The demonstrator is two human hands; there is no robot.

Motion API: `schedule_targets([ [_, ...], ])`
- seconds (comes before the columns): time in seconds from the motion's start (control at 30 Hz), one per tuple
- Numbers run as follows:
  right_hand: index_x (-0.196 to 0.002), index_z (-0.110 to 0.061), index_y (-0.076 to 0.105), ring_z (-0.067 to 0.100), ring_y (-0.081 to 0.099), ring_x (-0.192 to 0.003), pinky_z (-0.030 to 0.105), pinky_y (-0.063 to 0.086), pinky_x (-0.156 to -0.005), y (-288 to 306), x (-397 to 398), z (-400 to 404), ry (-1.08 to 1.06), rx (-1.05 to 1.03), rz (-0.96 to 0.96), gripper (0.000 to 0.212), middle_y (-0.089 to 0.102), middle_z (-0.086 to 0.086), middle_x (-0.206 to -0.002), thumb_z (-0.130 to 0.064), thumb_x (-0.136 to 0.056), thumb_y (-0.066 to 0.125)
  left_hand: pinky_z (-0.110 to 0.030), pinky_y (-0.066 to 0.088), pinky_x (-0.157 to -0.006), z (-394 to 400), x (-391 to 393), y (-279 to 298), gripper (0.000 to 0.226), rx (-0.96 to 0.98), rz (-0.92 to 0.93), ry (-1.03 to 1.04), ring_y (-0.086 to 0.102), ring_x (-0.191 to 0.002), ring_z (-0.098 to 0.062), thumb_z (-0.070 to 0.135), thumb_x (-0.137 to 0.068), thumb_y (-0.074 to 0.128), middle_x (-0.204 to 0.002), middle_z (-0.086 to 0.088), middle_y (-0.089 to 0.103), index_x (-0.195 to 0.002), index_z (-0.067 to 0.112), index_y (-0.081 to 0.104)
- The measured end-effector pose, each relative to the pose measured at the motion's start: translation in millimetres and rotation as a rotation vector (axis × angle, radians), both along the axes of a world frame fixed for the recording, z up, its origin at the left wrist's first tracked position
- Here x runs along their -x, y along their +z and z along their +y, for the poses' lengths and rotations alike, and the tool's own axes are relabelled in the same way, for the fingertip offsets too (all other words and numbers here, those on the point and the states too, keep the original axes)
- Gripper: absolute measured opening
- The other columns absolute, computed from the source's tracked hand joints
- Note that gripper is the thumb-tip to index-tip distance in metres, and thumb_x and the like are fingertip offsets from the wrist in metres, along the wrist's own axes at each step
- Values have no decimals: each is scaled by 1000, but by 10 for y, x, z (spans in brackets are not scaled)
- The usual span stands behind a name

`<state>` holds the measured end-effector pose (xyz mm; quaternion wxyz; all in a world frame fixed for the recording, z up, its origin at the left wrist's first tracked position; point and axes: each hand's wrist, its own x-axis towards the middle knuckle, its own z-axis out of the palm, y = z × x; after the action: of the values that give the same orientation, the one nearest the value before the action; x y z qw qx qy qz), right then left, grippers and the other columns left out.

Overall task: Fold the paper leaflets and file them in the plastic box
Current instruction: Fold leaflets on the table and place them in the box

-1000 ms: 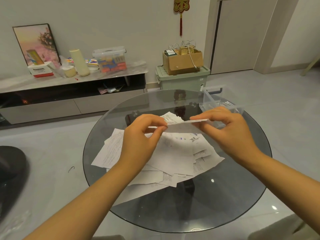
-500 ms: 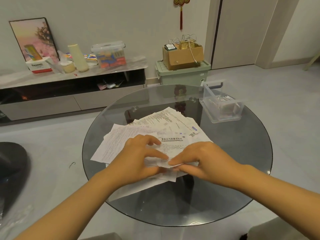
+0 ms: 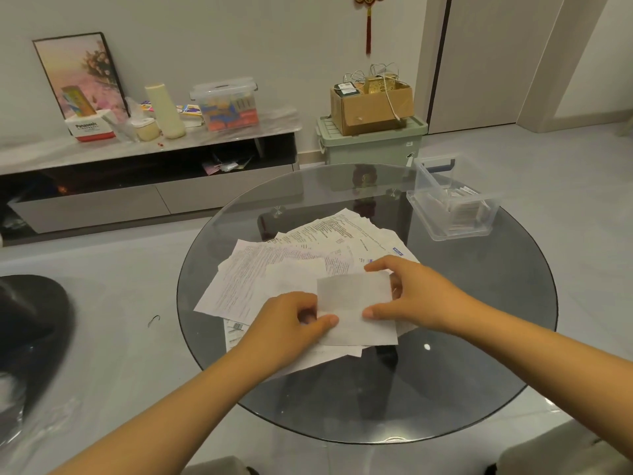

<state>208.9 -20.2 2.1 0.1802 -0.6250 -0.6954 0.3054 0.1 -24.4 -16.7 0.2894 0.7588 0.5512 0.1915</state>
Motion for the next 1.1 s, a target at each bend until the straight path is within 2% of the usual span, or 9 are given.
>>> schedule_targets([
  [0.07, -136, -31, 35, 7, 45, -95, 11, 36, -64, -46, 19, -1, 26, 35, -45, 78, 48, -9, -129, -38, -71, 78, -8, 40, -62, -3, -22, -12, 14, -34, 11, -3, 53, -67, -2, 33, -82, 69, -76, 14, 57, -90, 30, 57],
  [0.2, -146, -29, 13, 15, 37, -129, 21, 35, -93, -114, 68, -61, 84, -3, -93, 105, 33, -5, -147, -39, -66, 81, -8, 39, -67, 6, -60, -52, 60, -48, 28, 23, 56, -76, -6, 32, -78, 74, -96, 17, 49, -126, 33, 39],
  [0.3, -147, -34, 3, 20, 32, -132, 33, 36, -103, -111, 53, -100, 130, -46, -232, 115, 26, 0, -146, -46, -64, 81, -5, 36, -69, 10, -62, -57, 78, -83, 69, 30, 50, -78, -6, 31, -77, 75, -106, 15, 40, -138, 34, 26],
  [0.4, -146, -37, -2, 23, 26, -131, 33, 30, -104, -67, 20, -100, 171, -96, -345, 118, 19, 1, -141, -50, -63, 80, -9, 37, -84, 12, -49, -35, 71, -159, 113, -42, 45, -93, -4, 31, -78, 74, -113, 15, 29, -136, 33, 32],
  [0.53, -142, -43, 16, 18, 17, -130, 32, 18, -108, -49, -5, -102, 208, -170, -409, 98, 14, -2, -140, -48, -66, 78, -21, 29, -103, 16, -37, -48, 41, -221, 207, -260, 38, -115, -8, 33, -85, 66, -117, 15, 38, -124, 30, 55],
  [0.67, -125, -44, 47, 13, 23, -125, 27, 18, -102, -50, -20, -101, 320, -199, -429, 56, 30, -10, -133, -48, -75, 70, -20, 22, -103, 22, -34, -105, 50, -246, 283, -345, 34, -122, -5, 51, -84, 60, -131, 14, 46, -130, 31, 52],
  [0.9, -126, -41, 52, 8, 32, -121, 23, 21, -98, -70, -78, -129, 386, -200, -427, 50, 45, -15, -128, -59, -80, 59, -23, 31, -102, 27, -42, -45, 42, -273, 259, -328, 45, -117, -3, 54, -87, 52, -125, 16, 57, -120, 31, 62],
  [1.0, -117, -35, 62, 7, 43, -116, 21, 29, -97, -51, -69, -127, 344, -205, -359, 34, 55, -16, -123, -50, -86, 56, -25, 37, -95, 43, -61, -30, 44, -258, 223, -299, 51, -106, -3, 56, -84, 42, -113, 18, 64, -111, 30, 67],
  [1.1, -98, -24, 71, 10, 57, -94, 25, 44, -82, -43, -70, -106, 264, -180, -280, 24, 68, -9, -102, -37, -90, 52, -26, 40, -87, 52, -86, -12, 33, -260, 186, -266, 53, -92, -4, 48, -90, 44, -97, 18, 66, -101, 30, 69],
])
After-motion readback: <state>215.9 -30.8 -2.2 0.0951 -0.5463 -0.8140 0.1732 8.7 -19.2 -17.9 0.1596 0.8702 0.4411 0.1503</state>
